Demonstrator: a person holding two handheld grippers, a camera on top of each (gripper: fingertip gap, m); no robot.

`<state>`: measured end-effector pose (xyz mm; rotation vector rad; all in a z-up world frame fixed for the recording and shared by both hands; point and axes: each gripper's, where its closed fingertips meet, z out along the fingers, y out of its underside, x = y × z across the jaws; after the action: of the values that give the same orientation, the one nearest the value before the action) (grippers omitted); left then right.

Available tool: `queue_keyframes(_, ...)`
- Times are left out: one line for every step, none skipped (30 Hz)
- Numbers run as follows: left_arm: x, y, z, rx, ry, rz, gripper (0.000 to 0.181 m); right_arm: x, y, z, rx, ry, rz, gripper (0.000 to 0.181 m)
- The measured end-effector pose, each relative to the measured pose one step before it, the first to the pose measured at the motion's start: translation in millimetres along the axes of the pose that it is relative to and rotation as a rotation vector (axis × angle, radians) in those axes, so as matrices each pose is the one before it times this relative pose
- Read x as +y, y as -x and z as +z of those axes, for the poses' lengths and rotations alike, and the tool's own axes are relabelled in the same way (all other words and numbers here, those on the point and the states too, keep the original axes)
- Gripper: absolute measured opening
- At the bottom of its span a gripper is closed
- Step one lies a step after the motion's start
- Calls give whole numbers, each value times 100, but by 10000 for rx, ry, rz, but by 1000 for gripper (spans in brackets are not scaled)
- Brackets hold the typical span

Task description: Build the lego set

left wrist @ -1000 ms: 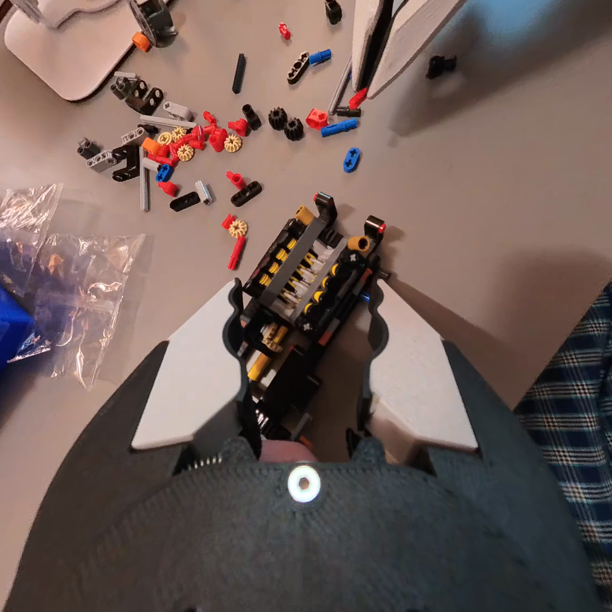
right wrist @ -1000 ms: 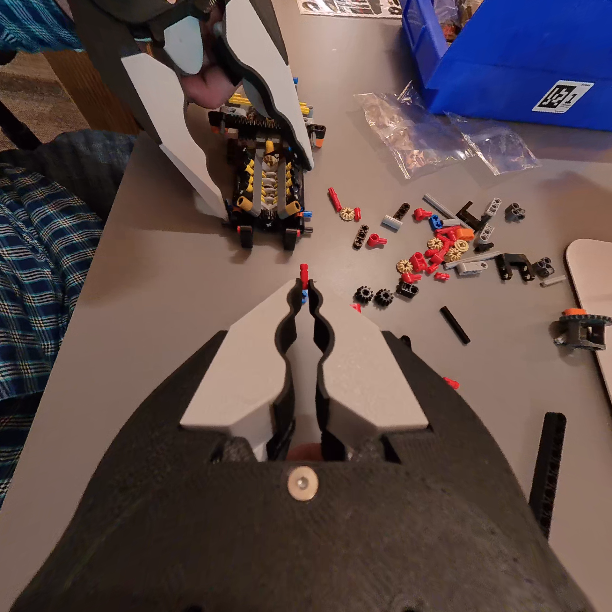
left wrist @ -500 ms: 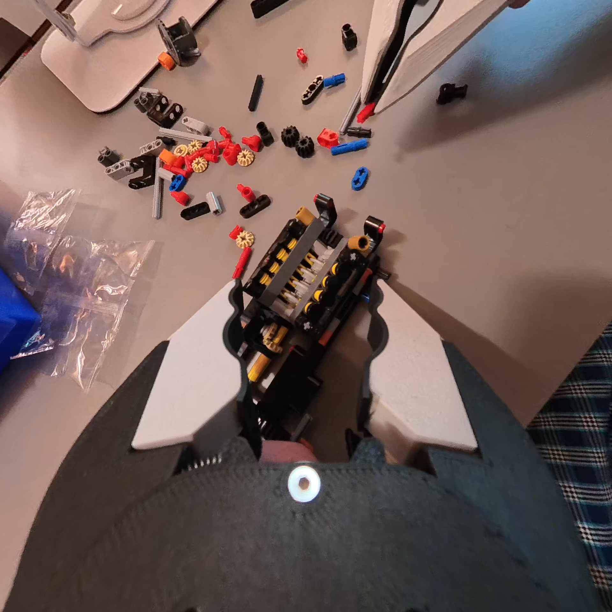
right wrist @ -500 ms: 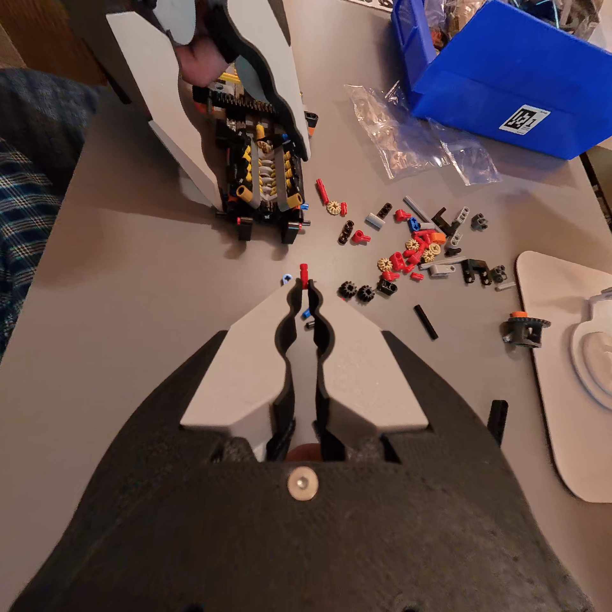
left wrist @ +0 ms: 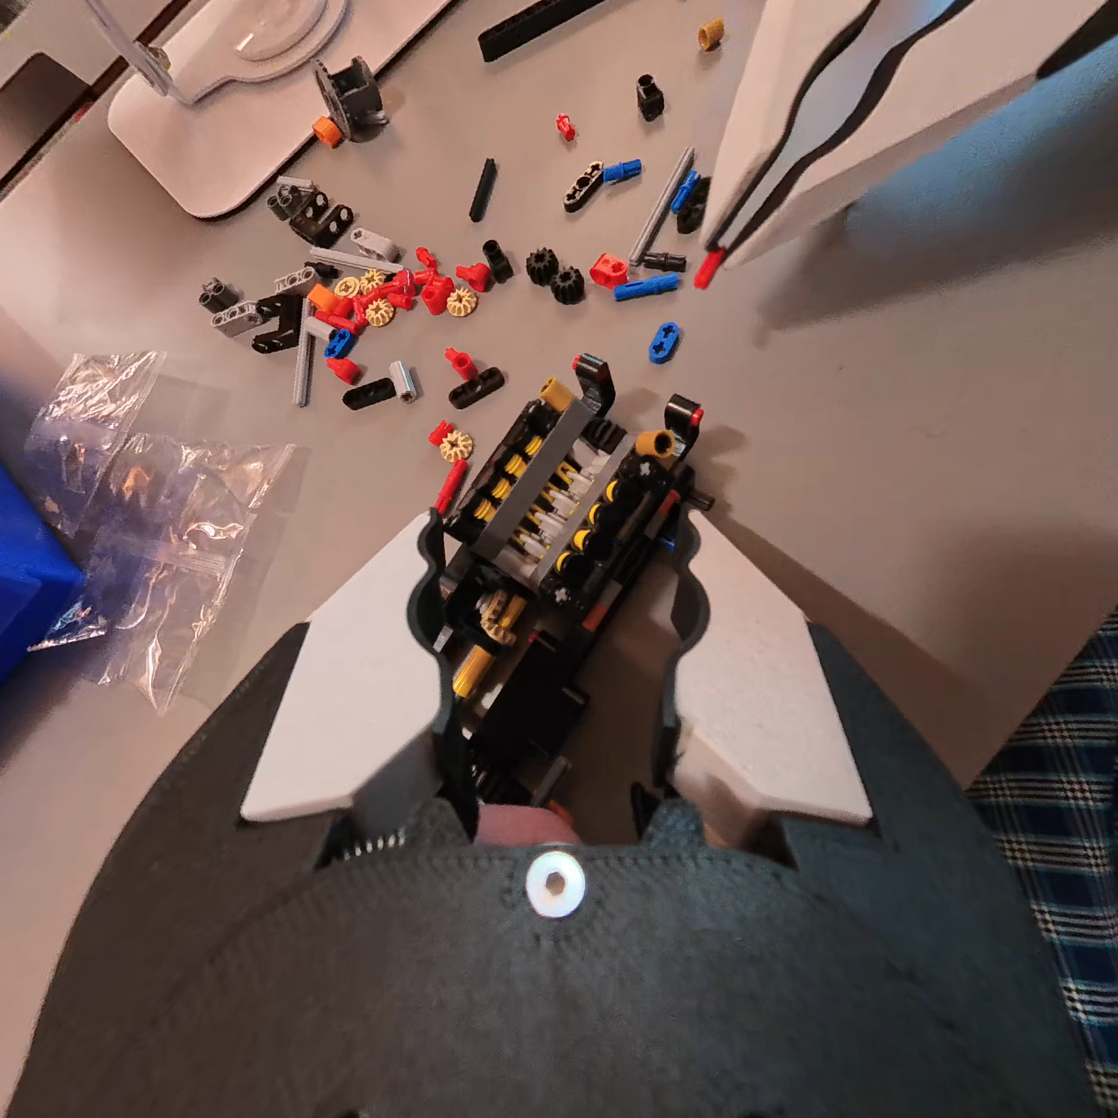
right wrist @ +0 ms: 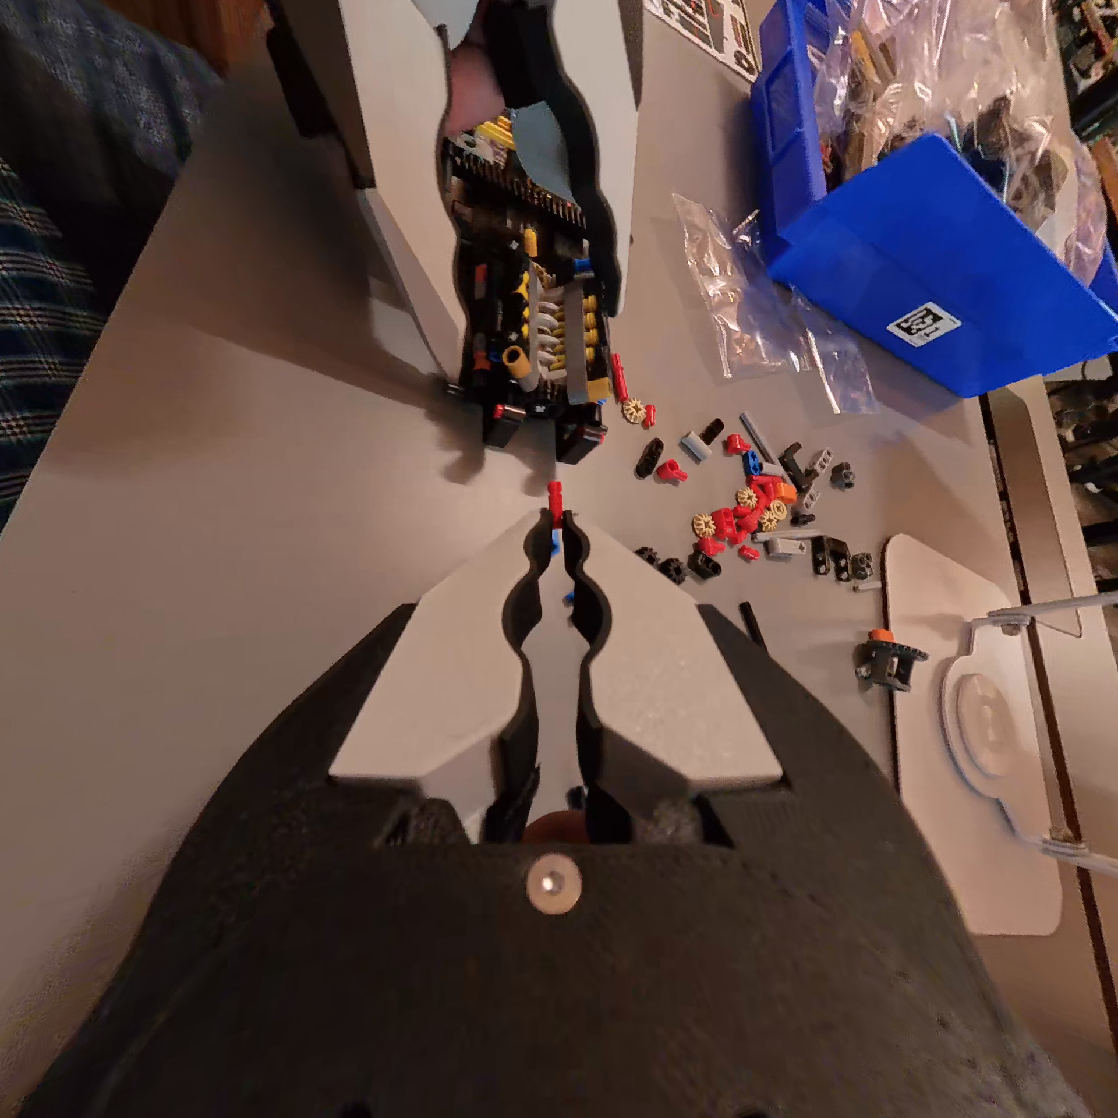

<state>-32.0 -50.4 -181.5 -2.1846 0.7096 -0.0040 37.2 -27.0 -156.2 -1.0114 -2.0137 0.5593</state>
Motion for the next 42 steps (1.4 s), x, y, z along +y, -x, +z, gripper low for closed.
queue_keyframes(-6,11,9,-8,-20,-15,74,-121,123,52,3,-23,-94,0)
queue_keyframes(7,-6,27,-5,-10,-8,74,-105,153,78,-22,-2,-51,1)
queue_keyframes(32,-56,49,17,7,3,74,-89,202,112,-46,9,-44,1)
queue_keyframes(57,-64,77,20,20,4,74,-82,215,111,-39,19,-74,0)
queue_keyframes(29,-52,85,10,9,-9,74,-95,233,111,-48,24,-63,0)
queue_keyframes(21,-84,63,41,22,-9,74,-70,301,130,-96,23,-34,0)
queue_keyframes(11,-72,53,24,27,13,74,-24,300,137,-102,42,-31,0)
queue_keyframes(13,-9,41,-3,35,-6,74,-7,264,127,-64,45,-55,0)
queue_keyframes(-17,25,19,-18,27,-44,74,-59,254,101,-64,29,-41,0)
queue_keyframes(-8,22,18,-39,52,-48,74,-76,214,92,-40,26,-1,0)
queue_keyframes(9,89,25,-99,92,-49,74,-87,165,82,-6,35,7,0)
queue_keyframes(36,116,58,-123,113,-74,74,-78,189,114,-3,49,-47,0)
queue_keyframes(-38,44,36,-81,59,-36,74,-71,173,110,25,53,-72,0)
queue_keyframes(-77,-126,54,-3,9,6,74,-63,144,134,41,69,-61,0)
queue_keyframes(-129,-255,56,48,-34,7,74,-86,141,146,52,57,-96,0)
queue_keyframes(-169,-345,63,91,-68,8,74,-16,26,168,116,79,-69,0)
queue_keyframes(-164,-285,79,58,-72,-1,74,117,-92,180,148,148,-16,0)
queue_keyframes(-97,-82,72,-51,-38,-19,74,42,52,149,52,69,-94,0)
queue_keyframes(-25,20,61,-63,-7,-13,74,-8,50,110,36,12,-74,1)
queue_keyframes(-61,-48,12,-6,-42,8,74,29,86,79,12,38,-36,1)
queue_keyframes(-12,-16,13,-5,-27,5,74,5,-13,41,75,22,-28,1)
queue_keyframes(-7,33,16,-25,-33,-20,74,59,-27,41,66,71,24,1)
queue_keyframes(-10,20,16,-14,-22,-32,74,54,4,35,36,82,35,1)
queue_keyframes(-9,7,0,-16,-7,-3,74,79,-34,39,78,93,49,1)
queue_keyframes(-15,29,-14,-48,9,-22,74,107,-23,19,72,130,134,1)
queue_keyframes(5,5,25,-47,21,-19,74,19,-11,-13,77,56,94,1)
queue_keyframes(-34,-18,21,-49,-25,41,74,35,-45,-16,108,65,64,1)
queue_keyframes(-13,27,30,-60,-8,9,74,29,-68,-24,126,53,56,1)
queue_keyframes(-16,5,12,-30,-1,-34,74,11,-8,-5,96,53,61,1)
queue_keyframes(-30,-30,19,-2,-8,-16,74,35,-16,18,112,53,51,1)
queue_keyframes(-17,15,27,-28,0,-6,74,64,-63,11,150,87,37,1)
queue_keyframes(-35,27,31,-39,-7,-32,74,38,-78,-1,158,67,70,1)
queue_keyframes(-27,7,32,-36,-7,-33,74,-7,-13,12,104,30,70,1)
queue_keyframes(-25,-22,16,-27,-20,14,74,104,32,59,87,91,23,1)
queue_keyframes(-32,-7,15,-34,-35,4,74,154,-19,77,114,149,31,1)
queue_keyframes(-20,0,15,-28,-17,-21,74,38,-15,42,110,69,9,1)
queue_keyframes(-7,1,13,-20,-4,-10,74,-91,22,25,83,-7,-53,1)
queue_keyframes(-8,-6,-1,-2,-6,6,74,-79,-16,28,102,-21,-105,1)
queue_keyframes(-5,12,13,-9,-12,-10,74,-57,-39,18,84,-28,-55,1)
queue_keyframes(-4,8,8,-8,-15,-8,74,-153,-22,-35,53,-116,-75,0)
queue_keyframes(-22,-26,6,16,-16,13,74,-49,-13,-9,43,-58,-122,1)
queue_keyframes(-1,9,5,-8,-7,19,74,-8,-9,21,49,-47,-136,1)
